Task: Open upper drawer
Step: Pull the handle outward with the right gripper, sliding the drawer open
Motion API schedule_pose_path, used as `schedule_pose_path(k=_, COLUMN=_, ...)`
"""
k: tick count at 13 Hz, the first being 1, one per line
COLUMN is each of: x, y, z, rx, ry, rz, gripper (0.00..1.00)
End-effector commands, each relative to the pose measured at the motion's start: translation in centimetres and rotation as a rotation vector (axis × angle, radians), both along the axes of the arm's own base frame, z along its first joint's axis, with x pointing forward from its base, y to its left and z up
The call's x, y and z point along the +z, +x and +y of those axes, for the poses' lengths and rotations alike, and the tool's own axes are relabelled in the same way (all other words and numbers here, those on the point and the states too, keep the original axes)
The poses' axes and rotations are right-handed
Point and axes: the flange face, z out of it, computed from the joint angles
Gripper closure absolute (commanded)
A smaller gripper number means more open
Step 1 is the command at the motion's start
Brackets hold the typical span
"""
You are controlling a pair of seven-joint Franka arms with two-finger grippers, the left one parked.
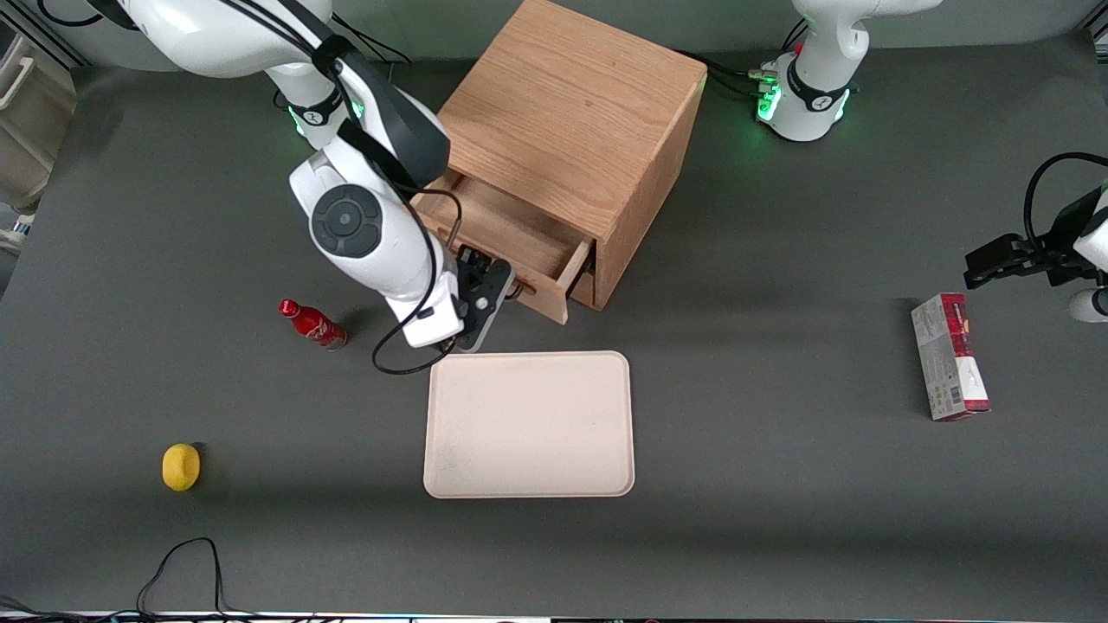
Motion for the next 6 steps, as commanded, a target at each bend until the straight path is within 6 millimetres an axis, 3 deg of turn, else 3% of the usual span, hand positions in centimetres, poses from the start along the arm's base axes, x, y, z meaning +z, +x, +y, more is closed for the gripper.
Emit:
schedule_pose_path(k=1, x=-0.4, y=2.3, z=-1.6, rx=0.023, ry=-0.014, rz=-0.015, gripper=0.00)
schedule_pose_path(k=6, x=-0.1, y=5.0, z=-4.3, rx=0.000, ry=-0.068, rz=-0.075, gripper=0.00)
